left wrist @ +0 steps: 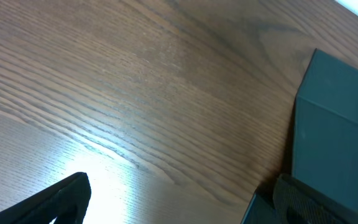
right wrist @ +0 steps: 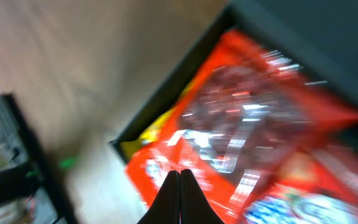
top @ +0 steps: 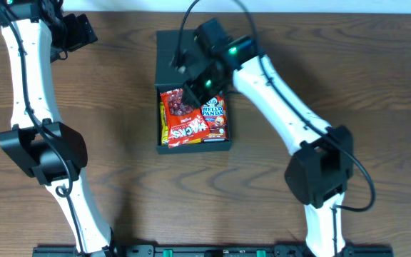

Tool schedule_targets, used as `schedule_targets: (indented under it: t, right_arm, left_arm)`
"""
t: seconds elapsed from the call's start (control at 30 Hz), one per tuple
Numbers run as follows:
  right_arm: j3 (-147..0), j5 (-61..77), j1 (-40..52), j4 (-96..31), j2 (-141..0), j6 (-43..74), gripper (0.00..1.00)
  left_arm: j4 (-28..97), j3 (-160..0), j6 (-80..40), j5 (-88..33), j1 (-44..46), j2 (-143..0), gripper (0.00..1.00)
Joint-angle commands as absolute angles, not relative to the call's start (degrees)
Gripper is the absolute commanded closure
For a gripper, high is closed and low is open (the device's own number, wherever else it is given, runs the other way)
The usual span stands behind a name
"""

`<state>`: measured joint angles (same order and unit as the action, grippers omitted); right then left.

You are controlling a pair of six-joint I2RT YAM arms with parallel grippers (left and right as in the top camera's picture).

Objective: Pack container
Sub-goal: 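Press the red Hacks bag down into the box with the right gripper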

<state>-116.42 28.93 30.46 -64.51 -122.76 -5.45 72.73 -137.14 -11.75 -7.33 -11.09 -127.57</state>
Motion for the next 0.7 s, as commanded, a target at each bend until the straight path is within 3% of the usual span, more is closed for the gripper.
schedule_targets:
  t: [0.0, 0.27, 0.67]
  right_arm:
    - [-116.31, 21.17, 26.89, -65.14, -122.26, -6.92, 0.99]
    - [-106.80, 25.10, 26.48, -61.19, -123.50, -6.94, 0.98]
    - [-106.17, 24.84, 33.58, -59.83, -125.64, -7.35, 0.99]
  left_arm:
    - [73.10, -138.26, -10.70, -7.49, -11.22, -126.41, 0.05]
    - [73.06, -138.26, -10.72, -7.51, -11.22, -126.41, 0.05]
    - [73.12, -138.26, -10.72, -7.51, -11.22, -126.41, 0.05]
